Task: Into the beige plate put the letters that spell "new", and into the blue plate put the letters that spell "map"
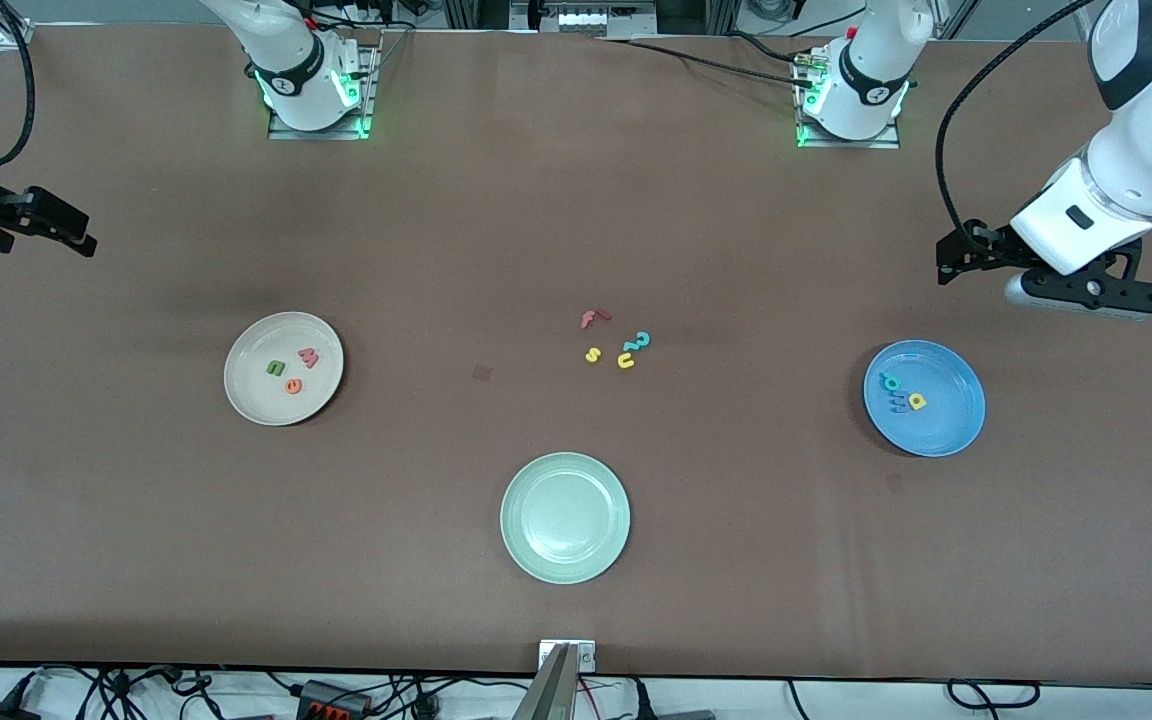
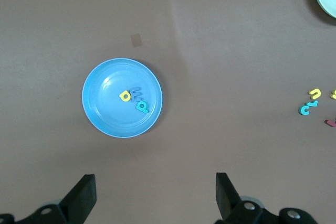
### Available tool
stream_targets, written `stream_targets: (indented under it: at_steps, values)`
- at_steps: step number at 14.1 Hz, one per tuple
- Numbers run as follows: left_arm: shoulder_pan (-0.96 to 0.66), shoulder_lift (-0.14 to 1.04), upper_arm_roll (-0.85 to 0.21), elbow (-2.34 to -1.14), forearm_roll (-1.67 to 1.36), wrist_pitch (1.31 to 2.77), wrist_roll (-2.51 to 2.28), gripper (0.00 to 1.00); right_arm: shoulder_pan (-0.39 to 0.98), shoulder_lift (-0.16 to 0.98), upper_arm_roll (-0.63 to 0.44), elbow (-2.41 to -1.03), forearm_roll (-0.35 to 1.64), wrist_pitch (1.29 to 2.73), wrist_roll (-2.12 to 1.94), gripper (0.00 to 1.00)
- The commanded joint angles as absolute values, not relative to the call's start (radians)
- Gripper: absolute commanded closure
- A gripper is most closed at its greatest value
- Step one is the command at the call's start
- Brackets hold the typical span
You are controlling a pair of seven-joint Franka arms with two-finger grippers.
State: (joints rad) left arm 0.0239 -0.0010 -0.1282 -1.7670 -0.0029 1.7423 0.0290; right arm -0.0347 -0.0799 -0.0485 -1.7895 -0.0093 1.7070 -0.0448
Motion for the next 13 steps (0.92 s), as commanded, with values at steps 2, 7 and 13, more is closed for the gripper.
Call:
stream_targets:
  at_steps: [2,7,13]
  values:
    - [0.026,0.011,-0.137,-1.736,0.005,1.718,0.049,0.0,-0.048,-0.118,-0.037,-1.818,-0.023,1.69,-0.044,0.0]
    - [0.025,0.006,-0.143,-1.736,0.005,1.706,0.048,0.0,-0.049,-0.118,-0.037,-1.816,-0.025,1.672,-0.052,0.0]
    - [0.025,0.005,-0.16,-1.735,0.005,1.698,0.031,0.0,-0.049,-0.106,-0.037,-1.815,-0.032,1.689,-0.052,0.0]
